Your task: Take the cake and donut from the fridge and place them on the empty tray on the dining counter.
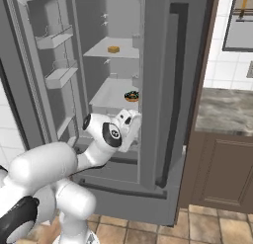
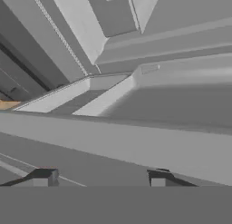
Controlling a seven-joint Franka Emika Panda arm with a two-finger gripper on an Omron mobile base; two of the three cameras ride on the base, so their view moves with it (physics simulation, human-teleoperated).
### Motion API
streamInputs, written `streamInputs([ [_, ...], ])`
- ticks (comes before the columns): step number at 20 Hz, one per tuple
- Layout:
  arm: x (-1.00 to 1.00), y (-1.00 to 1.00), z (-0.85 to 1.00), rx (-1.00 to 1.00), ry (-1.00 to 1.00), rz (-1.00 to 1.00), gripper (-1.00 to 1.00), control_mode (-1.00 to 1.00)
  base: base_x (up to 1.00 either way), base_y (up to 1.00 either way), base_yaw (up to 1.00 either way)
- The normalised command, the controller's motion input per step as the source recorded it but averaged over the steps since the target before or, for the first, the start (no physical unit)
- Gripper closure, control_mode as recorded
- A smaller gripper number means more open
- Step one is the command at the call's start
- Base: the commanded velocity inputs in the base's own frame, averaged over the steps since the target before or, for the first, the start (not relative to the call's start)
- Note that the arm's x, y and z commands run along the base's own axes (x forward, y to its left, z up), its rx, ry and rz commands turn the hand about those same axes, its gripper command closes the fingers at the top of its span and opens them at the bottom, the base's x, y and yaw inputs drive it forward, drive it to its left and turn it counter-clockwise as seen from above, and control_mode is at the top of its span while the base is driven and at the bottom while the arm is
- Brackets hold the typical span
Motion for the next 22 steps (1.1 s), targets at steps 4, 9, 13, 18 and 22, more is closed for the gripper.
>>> streamInputs([
  [4, -0.35, -1.00, 0.00, 0.19, 0.20, -0.28, -1.00, -1.00, 0.00, 0.00, 0.00],
  [9, -0.32, -1.00, 0.00, 0.25, 0.28, -0.29, -1.00, -1.00, 0.00, 0.00, 0.00],
  [13, -0.40, -1.00, 0.03, 0.32, 0.29, -0.27, -1.00, -1.00, 0.00, 0.00, 0.00],
  [18, -0.90, -0.34, 0.47, 0.43, 0.10, -0.10, -1.00, -1.00, 0.00, 0.00, 0.00],
  [22, -1.00, 0.42, 0.59, 0.29, 0.00, 0.00, -1.00, -1.00, 0.00, 0.00, 0.00],
])
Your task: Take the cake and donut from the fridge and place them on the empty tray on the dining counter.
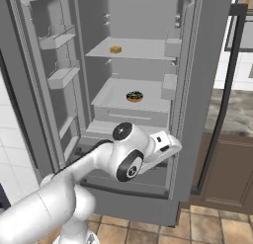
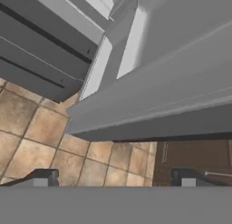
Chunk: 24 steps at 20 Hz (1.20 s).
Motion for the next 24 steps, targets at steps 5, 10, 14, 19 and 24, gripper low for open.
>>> streamInputs([
  [5, -0.71, 0.93, 0.98, 0.21, 0.00, 0.00, -1.00, -1.00, 0.00, 0.00, 0.00],
  [10, -0.54, 1.00, 0.81, 0.20, -0.22, -0.01, -1.00, -1.00, 0.00, 0.00, 0.00],
  [14, -0.66, 1.00, 0.36, 0.24, -0.41, -0.16, -1.00, -1.00, 0.00, 0.00, 0.00],
  [19, -0.59, 1.00, 0.43, 0.28, -0.36, -0.21, -1.00, -1.00, 0.00, 0.00, 0.00],
  [24, -0.27, 1.00, 0.16, 0.28, -0.33, -0.14, -1.00, -1.00, 0.00, 0.00, 0.00],
])
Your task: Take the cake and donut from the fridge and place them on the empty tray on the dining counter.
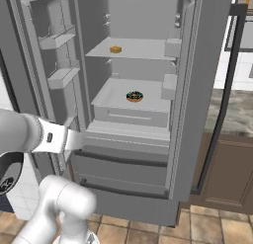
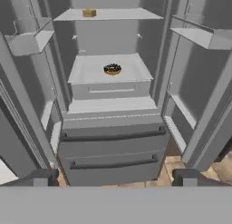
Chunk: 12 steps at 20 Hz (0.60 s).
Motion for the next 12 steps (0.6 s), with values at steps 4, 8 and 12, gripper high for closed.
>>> streamInputs([
  [4, 0.00, 0.99, 0.00, 0.28, -0.37, -0.13, -1.00, -1.00, 0.00, 0.00, 0.00],
  [8, 0.00, 0.63, 0.00, 0.26, -0.26, -0.08, -1.00, -1.00, 0.00, 0.00, 0.00],
  [12, -0.02, -0.11, 0.00, 0.16, -0.06, 0.09, -1.00, -1.00, 0.00, 0.00, 0.00],
])
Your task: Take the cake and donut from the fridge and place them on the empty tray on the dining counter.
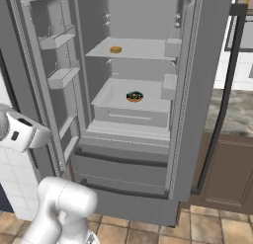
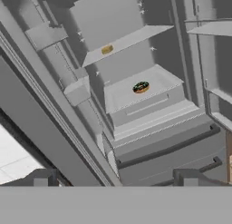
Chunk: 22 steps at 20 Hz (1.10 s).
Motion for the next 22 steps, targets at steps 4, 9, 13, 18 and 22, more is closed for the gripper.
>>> streamInputs([
  [4, -0.10, -0.36, 0.00, 0.10, 0.00, 0.30, -1.00, -1.00, 0.00, 0.00, 0.00],
  [9, 0.04, -0.02, -0.10, -0.01, 0.00, 0.13, -1.00, -1.00, 0.00, 0.00, 0.00],
  [13, 0.00, 0.00, 0.00, 0.00, 0.00, 0.00, -1.00, -1.00, 0.00, 0.00, 0.00],
  [18, 0.00, 0.00, -0.01, 0.00, 0.00, 0.00, -1.00, 1.00, 0.00, -0.01, 0.00],
  [22, 0.00, 0.00, 0.00, 0.00, 0.00, 0.00, -1.00, 1.00, 0.00, -0.34, 0.00],
])
